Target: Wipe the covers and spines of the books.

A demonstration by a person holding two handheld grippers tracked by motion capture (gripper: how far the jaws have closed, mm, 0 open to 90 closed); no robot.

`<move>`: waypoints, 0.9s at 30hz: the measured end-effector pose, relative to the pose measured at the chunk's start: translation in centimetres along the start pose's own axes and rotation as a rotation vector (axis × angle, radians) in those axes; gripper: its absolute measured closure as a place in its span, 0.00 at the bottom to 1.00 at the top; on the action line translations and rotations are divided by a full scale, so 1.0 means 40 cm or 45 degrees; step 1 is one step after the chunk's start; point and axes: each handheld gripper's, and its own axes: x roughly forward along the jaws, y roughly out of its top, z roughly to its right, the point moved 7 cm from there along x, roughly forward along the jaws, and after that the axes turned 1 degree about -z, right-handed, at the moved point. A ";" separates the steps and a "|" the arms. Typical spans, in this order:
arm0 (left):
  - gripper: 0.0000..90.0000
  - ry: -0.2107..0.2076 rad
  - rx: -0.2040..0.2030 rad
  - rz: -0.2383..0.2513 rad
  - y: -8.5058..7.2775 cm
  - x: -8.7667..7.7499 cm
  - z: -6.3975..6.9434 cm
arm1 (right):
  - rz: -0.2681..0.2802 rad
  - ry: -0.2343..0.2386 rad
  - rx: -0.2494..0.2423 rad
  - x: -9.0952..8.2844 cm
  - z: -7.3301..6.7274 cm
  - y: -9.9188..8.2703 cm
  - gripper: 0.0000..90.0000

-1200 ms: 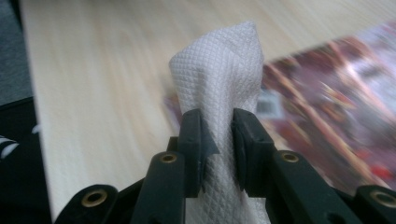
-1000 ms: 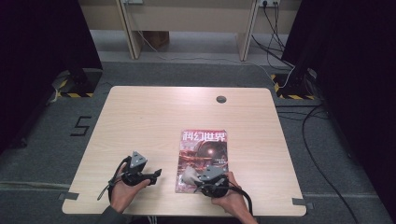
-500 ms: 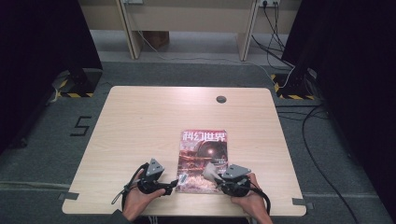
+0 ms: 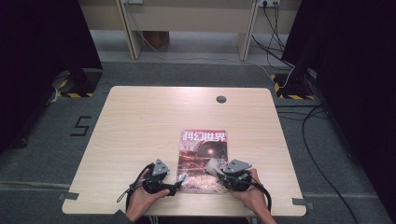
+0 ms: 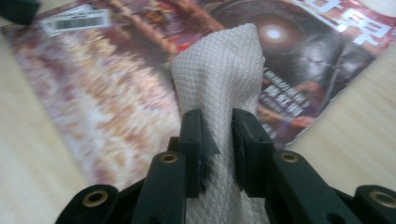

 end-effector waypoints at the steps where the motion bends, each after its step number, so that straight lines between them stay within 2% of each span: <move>1: 0.26 -0.003 0.004 -0.006 -0.001 0.002 0.000 | 0.000 -0.008 0.003 0.006 0.012 0.005 0.83; 3: 0.25 -0.021 -0.023 -0.007 -0.003 0.006 0.000 | -0.003 -0.026 0.011 0.014 0.031 0.012 0.83; 5: 0.24 -0.016 -0.016 -0.008 -0.003 0.007 -0.001 | 0.001 -0.032 0.038 0.021 0.048 0.017 0.83; 9: 0.24 0.002 0.002 -0.011 -0.002 0.007 0.002 | -0.006 -0.056 0.050 0.039 0.080 0.032 0.83; 18: 0.23 0.010 0.007 -0.009 -0.003 0.007 0.002 | -0.012 -0.121 0.097 0.090 0.159 0.076 0.83; 22: 0.23 0.006 0.003 -0.010 -0.004 0.007 0.002 | -0.013 -0.171 0.135 0.112 0.203 0.095 0.84; 24: 0.23 0.005 0.004 -0.010 -0.004 0.007 0.002 | -0.020 -0.218 0.149 0.116 0.228 0.100 0.84; 25: 0.23 0.004 0.003 -0.010 -0.004 0.007 0.002 | -0.013 -0.242 0.176 0.114 0.240 0.101 0.85; 27: 0.23 0.004 0.003 -0.011 -0.004 0.008 0.002 | 0.018 -0.250 0.211 0.098 0.256 0.101 0.85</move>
